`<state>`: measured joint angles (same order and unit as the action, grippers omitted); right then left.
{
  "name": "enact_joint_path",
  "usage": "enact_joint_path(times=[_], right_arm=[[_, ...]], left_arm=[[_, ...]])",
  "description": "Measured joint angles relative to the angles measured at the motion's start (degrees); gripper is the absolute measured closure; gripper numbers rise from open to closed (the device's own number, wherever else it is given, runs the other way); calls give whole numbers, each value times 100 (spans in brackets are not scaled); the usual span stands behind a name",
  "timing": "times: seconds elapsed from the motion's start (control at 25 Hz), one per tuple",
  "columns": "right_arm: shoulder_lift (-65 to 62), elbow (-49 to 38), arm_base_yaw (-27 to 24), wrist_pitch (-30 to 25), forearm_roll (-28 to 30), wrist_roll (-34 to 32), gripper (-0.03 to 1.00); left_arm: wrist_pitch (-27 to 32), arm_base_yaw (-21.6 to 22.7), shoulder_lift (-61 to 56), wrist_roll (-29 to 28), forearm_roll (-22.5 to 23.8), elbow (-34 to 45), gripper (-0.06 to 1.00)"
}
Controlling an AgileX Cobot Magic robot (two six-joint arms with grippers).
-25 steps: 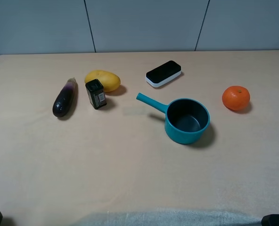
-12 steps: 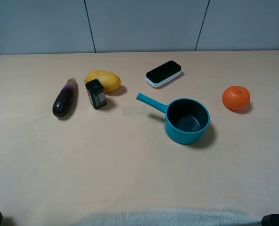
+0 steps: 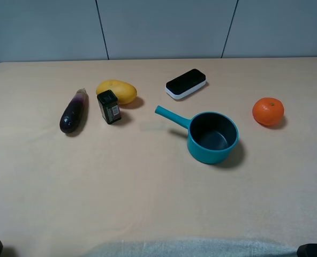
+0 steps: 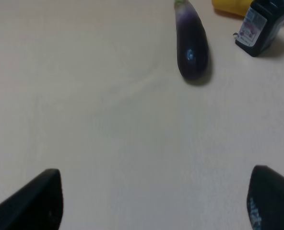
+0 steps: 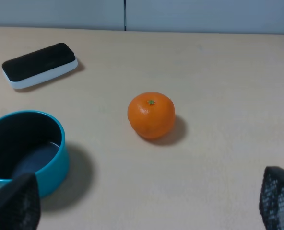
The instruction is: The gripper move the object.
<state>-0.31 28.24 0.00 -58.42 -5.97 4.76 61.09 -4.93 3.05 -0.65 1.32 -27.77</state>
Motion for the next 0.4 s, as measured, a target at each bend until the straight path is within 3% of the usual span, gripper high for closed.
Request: enact_joint_path(times=[0.4], right_arm=[[0, 0, 0, 0, 0, 0, 27]], left_arm=[[0, 0, 0, 0, 0, 0, 17]])
